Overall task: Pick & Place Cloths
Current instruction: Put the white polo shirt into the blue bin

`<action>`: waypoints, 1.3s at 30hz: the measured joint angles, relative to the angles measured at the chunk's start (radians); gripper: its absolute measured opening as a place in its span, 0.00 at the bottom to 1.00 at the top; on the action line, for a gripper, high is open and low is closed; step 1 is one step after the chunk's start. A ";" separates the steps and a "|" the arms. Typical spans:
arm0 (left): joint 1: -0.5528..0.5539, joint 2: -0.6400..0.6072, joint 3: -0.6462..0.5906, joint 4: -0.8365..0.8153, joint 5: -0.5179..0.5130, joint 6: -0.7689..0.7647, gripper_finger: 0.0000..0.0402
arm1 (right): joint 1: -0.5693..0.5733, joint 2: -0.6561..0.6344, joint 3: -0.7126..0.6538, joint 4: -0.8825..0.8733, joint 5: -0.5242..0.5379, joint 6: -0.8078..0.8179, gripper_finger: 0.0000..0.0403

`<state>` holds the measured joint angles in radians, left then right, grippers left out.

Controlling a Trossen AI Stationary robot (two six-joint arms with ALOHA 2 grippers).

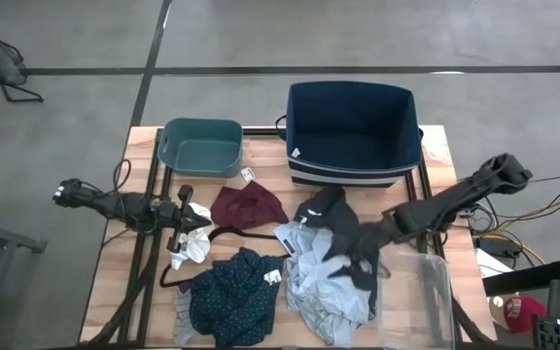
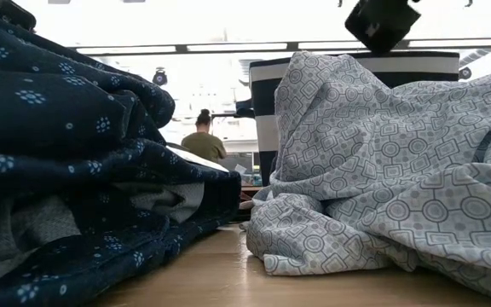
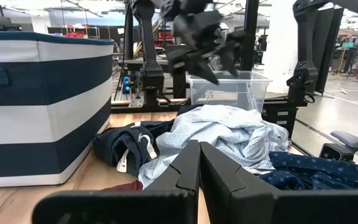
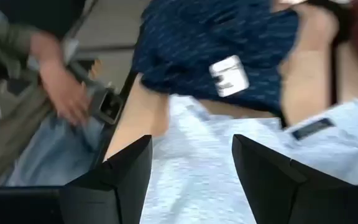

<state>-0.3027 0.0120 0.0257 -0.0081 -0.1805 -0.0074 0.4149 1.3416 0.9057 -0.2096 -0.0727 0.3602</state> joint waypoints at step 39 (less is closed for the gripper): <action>0.000 0.002 0.000 0.000 0.000 0.000 0.03 | 0.130 0.646 0.540 -0.660 0.203 0.131 0.06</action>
<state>-0.3027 0.0139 0.0256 -0.0077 -0.1806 -0.0074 0.5449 1.9877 1.4460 -0.8694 0.1307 0.4915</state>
